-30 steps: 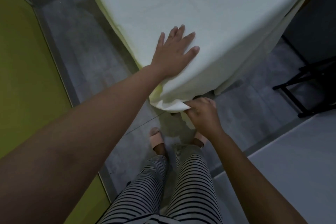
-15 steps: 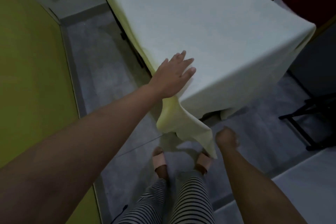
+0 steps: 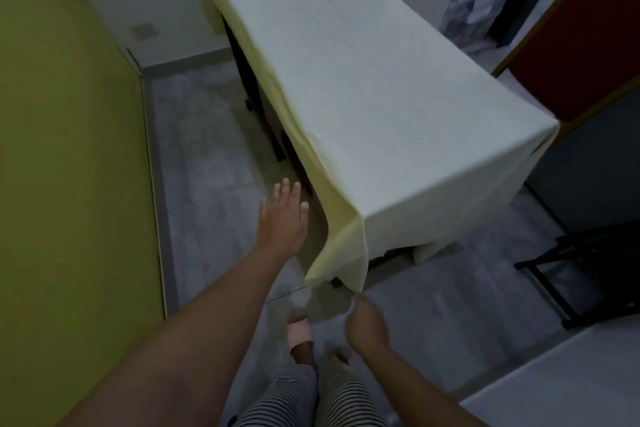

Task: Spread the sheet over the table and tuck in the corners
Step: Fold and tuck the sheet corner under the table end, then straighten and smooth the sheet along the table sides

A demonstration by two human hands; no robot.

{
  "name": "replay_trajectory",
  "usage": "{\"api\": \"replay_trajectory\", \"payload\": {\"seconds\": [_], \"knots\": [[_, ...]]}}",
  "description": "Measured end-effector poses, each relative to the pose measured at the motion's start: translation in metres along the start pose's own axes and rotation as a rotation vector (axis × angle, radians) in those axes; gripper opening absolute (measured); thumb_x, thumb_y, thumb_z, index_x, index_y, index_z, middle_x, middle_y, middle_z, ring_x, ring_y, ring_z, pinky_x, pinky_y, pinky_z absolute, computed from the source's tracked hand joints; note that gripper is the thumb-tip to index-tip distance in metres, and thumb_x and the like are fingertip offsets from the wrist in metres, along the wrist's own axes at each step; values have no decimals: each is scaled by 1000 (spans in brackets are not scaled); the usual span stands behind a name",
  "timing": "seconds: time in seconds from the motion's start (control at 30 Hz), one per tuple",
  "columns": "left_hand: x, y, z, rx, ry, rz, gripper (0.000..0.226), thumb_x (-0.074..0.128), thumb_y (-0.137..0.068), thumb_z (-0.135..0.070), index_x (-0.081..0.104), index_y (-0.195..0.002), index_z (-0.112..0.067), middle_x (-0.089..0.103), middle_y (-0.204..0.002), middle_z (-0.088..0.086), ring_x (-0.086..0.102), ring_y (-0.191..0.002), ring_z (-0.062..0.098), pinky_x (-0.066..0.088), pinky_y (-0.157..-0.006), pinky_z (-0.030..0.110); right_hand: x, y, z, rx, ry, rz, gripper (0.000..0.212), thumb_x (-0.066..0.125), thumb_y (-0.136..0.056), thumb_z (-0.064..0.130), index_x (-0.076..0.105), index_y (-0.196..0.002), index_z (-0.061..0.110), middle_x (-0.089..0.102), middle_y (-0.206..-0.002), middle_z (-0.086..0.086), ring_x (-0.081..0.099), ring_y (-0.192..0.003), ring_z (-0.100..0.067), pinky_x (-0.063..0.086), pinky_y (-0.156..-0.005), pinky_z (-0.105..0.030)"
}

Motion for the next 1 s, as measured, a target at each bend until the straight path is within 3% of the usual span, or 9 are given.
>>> {"api": "replay_trajectory", "payload": {"seconds": [0.1,0.17,0.23,0.33,0.53,0.8,1.0], "knots": [[1,14,31,-43,-83,101,53,17,-104,-34,11,-153,-14,7,-161,6,4,-148,21,5,-119,45,-5,0,40,-192,3,71,34,38,-96,13,48,-128,10,53,-132,-11,51,-118,-26,45,-97,-36],[0,18,50,-68,-111,165,53,16,-104,-34,11,-152,-12,8,-161,7,4,-148,22,4,-119,46,-11,-8,67,-290,69,102,49,35,-96,12,29,-145,7,33,-151,-10,34,-135,-27,33,-109,-40],[-6,17,68,-101,-116,214,54,15,-104,-35,12,-152,-12,8,-161,8,4,-148,23,3,-119,46,-18,-21,93,-364,173,108,54,31,-100,17,15,-150,7,13,-159,-9,13,-145,-28,20,-117,-41],[-19,3,90,-126,-111,248,54,15,-104,-36,12,-152,-12,7,-161,8,4,-148,24,2,-119,47,-30,-44,126,-381,273,107,55,23,-103,31,10,-151,9,5,-161,-9,2,-147,-30,11,-118,-45],[-58,-46,138,-126,-83,281,53,17,-103,-36,20,-150,-11,14,-159,10,10,-147,26,8,-119,48,-45,-99,206,-390,328,84,61,20,-102,43,5,-152,11,-2,-161,-9,-2,-148,-28,5,-119,-44],[-127,-138,251,-203,-111,273,54,15,-104,-37,17,-151,-11,14,-159,11,15,-145,27,13,-118,47,-51,-175,358,-355,336,153,59,23,-103,39,12,-151,7,3,-161,-12,2,-147,-32,7,-118,-49],[-161,-206,295,-200,-90,296,56,14,-104,-39,13,-152,-11,7,-160,10,7,-148,25,6,-118,47,-62,-217,438,-344,331,182,59,24,-103,40,15,-150,7,5,-160,-14,1,-147,-35,6,-118,-52]]}}
Point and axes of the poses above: each hand's wrist, its own y-axis away from the middle knuckle, its own x-axis out of the palm, z = x × y, the point moved 2 cm from there along -y, towards the middle knuckle
